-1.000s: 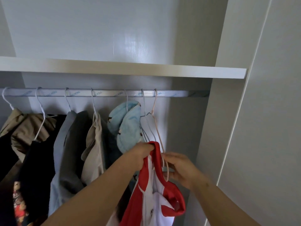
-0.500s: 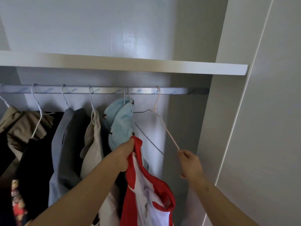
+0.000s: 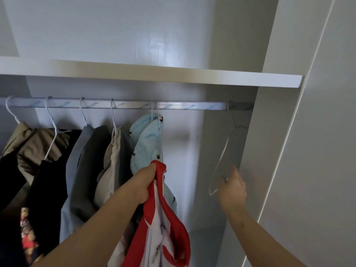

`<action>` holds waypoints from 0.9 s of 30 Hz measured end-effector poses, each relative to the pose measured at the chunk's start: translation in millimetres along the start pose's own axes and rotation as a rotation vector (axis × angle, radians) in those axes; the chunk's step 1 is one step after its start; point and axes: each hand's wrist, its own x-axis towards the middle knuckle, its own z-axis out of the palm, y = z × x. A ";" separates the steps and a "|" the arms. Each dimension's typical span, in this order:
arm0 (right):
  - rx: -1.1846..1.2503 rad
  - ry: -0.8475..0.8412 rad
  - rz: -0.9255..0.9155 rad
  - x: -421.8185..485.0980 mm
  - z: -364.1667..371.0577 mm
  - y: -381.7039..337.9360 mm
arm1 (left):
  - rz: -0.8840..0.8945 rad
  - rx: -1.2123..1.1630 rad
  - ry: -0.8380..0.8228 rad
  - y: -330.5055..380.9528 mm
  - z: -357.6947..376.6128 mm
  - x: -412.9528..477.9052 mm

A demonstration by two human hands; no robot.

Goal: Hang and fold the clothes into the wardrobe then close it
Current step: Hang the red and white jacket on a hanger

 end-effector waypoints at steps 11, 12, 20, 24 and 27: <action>0.416 -0.651 0.101 -13.1 57.2 -118.1 | 0.039 0.067 -0.094 8.2 -8.3 -16.8; 0.416 -0.667 0.137 -11.3 62.3 -124.1 | 0.043 0.071 -0.102 9.6 -12.3 -16.9; 0.613 -0.456 0.059 -1.4 72.0 -130.8 | 0.073 0.084 -0.074 15.1 -50.9 -19.2; 0.668 -0.471 0.026 -12.5 62.2 -110.8 | 0.048 0.026 -0.033 16.1 -59.7 -20.5; 0.658 -0.440 0.120 -28.5 56.6 -83.0 | 0.015 -0.017 -0.019 13.6 -61.5 -25.7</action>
